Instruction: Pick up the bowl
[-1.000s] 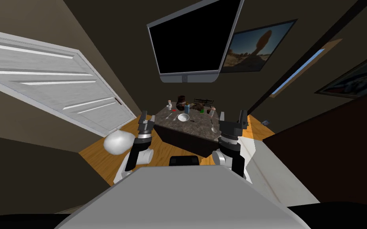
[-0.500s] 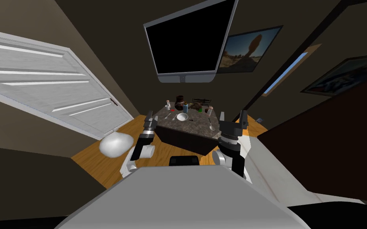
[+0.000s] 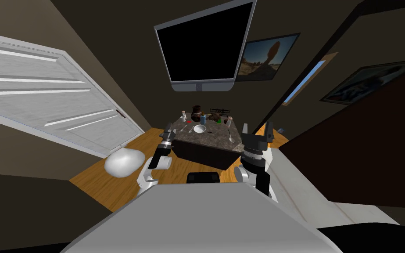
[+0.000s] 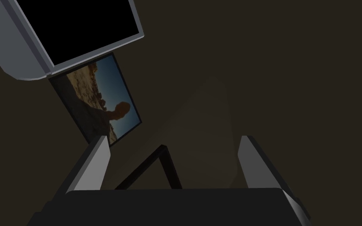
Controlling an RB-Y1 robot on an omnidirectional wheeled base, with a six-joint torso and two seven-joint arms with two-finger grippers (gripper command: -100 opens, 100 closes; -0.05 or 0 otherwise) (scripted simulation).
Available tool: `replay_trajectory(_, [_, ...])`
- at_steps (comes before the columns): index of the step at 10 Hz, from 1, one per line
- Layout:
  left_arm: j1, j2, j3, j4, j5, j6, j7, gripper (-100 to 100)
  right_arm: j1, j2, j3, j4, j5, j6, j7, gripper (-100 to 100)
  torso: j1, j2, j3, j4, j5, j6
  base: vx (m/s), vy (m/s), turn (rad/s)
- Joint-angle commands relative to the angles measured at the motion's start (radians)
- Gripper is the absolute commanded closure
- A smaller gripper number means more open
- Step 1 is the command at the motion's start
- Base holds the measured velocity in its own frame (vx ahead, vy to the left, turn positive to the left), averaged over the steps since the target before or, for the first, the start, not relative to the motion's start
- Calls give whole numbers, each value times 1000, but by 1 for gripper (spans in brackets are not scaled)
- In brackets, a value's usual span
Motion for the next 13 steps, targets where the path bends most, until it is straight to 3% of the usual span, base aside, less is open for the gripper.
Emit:
replay_trajectory(1, [-38,11,4,37,6,50,4,-100,0,0,0,0,0,0,0,0,0,0,0,0,0,0,-26,-1,-90])
replay_trajectory(2, [-38,11,4,37,6,64,4,-100,0,0,0,0,0,0,0,0,0,0,0,0,0,0,-23,0,-52])
replay_trajectory(3, [-78,22,10,79,13,105,7,-100,0,0,0,0,0,0,0,0,0,0,0,0,0,0,-22,-10,-95])
replay_trajectory(4, [-78,22,10,79,13,118,7,-100,0,0,0,0,0,0,0,0,-1,0,0,0,0,0,-17,-9,-49])
replay_trajectory(5, [-120,33,16,120,20,159,11,-100,0,0,0,0,0,0,0,0,-1,0,0,0,0,0,-22,-15,-93])
replay_trajectory(6, [-120,33,16,123,20,173,11,-100,0,0,0,0,0,0,0,0,-1,0,0,0,0,0,-19,-12,-46])
replay_trajectory(7, [-163,43,23,166,28,207,14,-100,0,0,0,0,0,0,0,0,-1,0,0,0,0,0,-20,-22,-81])
replay_trajectory(8, [-163,43,23,168,28,230,14,-100,0,0,0,0,0,0,0,0,-2,0,0,0,0,0,-16,-17,-47])
replay_trajectory(9, [-207,53,30,214,35,265,17,-100,0,0,0,0,0,0,0,0,-2,-1,0,0,0,0,-18,-24,-67])
replay_trajectory(10, [-207,53,30,215,35,286,17,-100,0,0,0,0,0,0,0,0,-2,-1,0,0,0,0,-16,-23,-49])
replay_trajectory(11, [-250,63,37,253,43,322,19,-100,0,0,0,0,0,0,0,0,-2,0,0,0,0,0,-17,-33,-79])
replay_trajectory(12, [-251,63,37,263,43,344,19,-100,0,0,0,0,0,0,0,0,-2,-1,0,0,-1,0,-12,-29,-44])
replay_trajectory(13, [-295,73,45,305,51,375,22,-100,0,0,0,0,0,0,0,0,-2,-1,0,0,-1,0,-8,-44,-65])
